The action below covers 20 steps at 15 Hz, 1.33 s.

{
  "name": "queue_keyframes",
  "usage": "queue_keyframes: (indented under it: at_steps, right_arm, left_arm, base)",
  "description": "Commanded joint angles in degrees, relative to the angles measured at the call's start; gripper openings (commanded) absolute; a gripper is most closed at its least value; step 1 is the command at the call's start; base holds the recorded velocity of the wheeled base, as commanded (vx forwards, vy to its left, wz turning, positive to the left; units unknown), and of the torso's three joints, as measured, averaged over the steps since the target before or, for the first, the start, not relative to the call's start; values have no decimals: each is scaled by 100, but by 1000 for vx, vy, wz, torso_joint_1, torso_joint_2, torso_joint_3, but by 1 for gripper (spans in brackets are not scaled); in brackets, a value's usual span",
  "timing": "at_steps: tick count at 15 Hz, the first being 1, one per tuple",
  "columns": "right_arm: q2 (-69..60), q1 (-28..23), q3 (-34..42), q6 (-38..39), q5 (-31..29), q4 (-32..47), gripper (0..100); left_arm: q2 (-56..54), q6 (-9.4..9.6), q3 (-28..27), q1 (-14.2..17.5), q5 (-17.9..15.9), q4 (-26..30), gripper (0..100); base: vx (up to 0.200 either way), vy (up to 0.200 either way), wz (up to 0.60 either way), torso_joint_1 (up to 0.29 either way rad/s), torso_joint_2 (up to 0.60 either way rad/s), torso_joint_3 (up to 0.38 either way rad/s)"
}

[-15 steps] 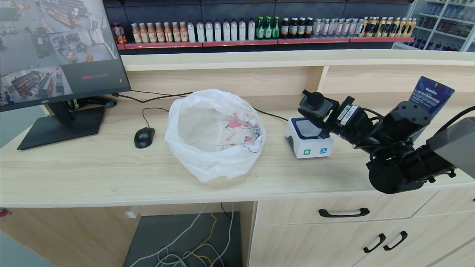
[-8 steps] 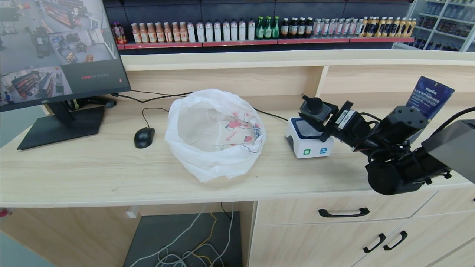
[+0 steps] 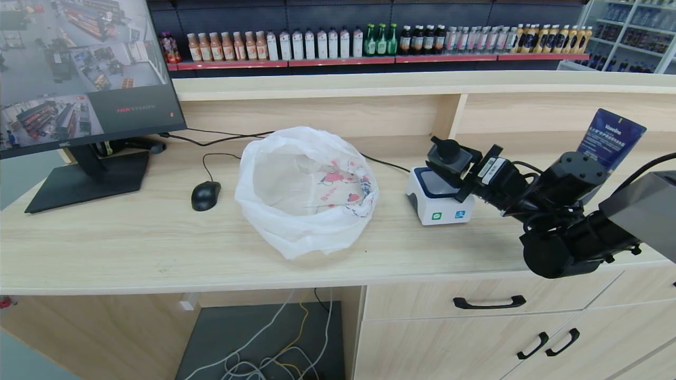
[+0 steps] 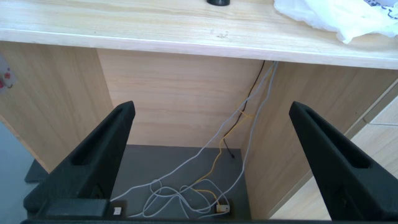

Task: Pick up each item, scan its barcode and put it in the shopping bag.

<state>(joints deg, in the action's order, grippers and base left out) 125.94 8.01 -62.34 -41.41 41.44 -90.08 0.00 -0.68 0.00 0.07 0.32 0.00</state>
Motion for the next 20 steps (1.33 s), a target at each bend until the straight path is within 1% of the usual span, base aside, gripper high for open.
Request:
queue_keyframes:
  at_steps: [1, 9, 14, 16, 19, 20]
  right_arm:
    - [1, -1, 3, -7, 5, 8, 0]
    - [-35, 16, -15, 28, -22, 8, 0]
    - [-307, 52, 73, 89, -39, 8, 0]
    - [-509, 69, 179, 168, -92, 8, 0]
    - [-826, 69, 592, 177, -118, 8, 0]
    - [-1010, 157, 838, 195, -197, 8, 0]
  left_arm:
    - [0, -2, 0, 1, 3, -9, 100]
    - [0, -2, 0, 1, 3, -9, 100]
    - [0, -2, 0, 1, 3, 0, 100]
    - [0, -2, 0, 1, 3, 0, 100]
    - [0, -2, 0, 1, 3, 0, 100]
    - [0, -2, 0, 1, 3, 0, 100]
  base:
    - [0, 0, 0, 0, 0, 0]
    - [0, 0, 0, 0, 0, 0]
    - [0, 0, 0, 0, 0, 0]
    - [0, 0, 0, 0, 0, 0]
    - [0, 0, 0, 0, 0, 0]
    - [0, 0, 0, 0, 0, 0]
